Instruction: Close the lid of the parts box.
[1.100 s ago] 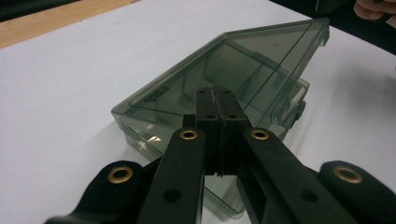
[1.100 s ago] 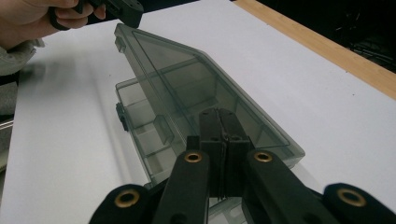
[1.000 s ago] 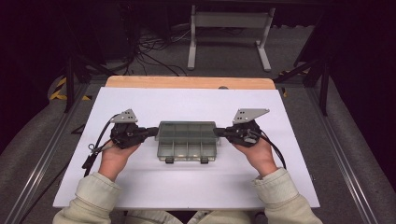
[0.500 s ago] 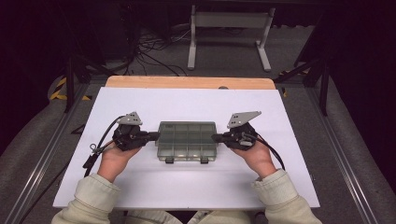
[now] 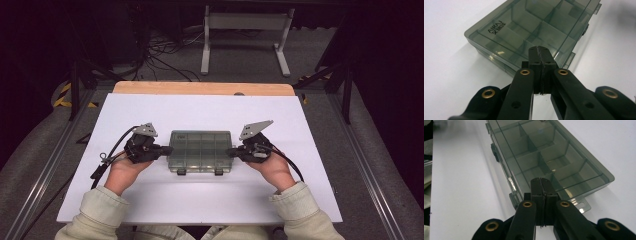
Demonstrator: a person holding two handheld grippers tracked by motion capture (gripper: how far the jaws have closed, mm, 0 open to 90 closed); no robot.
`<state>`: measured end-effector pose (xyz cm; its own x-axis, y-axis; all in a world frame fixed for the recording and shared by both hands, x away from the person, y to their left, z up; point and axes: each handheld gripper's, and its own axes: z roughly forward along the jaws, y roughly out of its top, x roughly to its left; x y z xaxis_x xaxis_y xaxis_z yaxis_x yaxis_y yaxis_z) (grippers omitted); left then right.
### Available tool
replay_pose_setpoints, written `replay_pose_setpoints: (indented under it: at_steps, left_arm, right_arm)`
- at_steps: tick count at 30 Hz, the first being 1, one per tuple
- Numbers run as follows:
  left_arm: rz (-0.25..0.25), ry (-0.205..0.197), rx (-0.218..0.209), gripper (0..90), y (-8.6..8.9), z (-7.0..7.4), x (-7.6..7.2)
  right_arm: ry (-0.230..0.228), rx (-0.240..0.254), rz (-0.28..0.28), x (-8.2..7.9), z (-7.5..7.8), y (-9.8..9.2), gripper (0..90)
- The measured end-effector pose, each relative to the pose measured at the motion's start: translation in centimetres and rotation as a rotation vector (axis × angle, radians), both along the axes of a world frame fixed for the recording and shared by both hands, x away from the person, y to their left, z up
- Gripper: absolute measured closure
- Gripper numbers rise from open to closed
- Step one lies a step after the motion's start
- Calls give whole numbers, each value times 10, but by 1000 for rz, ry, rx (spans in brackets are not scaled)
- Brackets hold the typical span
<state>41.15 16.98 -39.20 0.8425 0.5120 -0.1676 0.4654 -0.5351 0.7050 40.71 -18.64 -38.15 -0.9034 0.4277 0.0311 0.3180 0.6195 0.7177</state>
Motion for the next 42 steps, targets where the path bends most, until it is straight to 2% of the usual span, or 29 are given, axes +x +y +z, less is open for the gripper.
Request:
replay_pose_setpoints:
  at_steps: [9, 17, 27, 30, 42]
  left_arm:
    - [-29, 37, 33, 898, -3, -5, 2]
    - [-45, 65, 55, 898, -9, -9, 3]
    - [-57, 75, 61, 898, -14, -12, 3]
    - [-56, 56, 78, 898, -16, -12, 3]
    - [-43, 65, 61, 898, -15, -14, 1]
  right_arm:
    - [41, -38, 8, 1, -6, 4, 900]
    - [48, -65, 9, 2, -10, 8, 900]
    - [51, -77, 11, 3, -13, 10, 900]
    - [42, -80, 15, 3, -14, 11, 900]
    - [21, -75, -5, -1, -18, 13, 900]
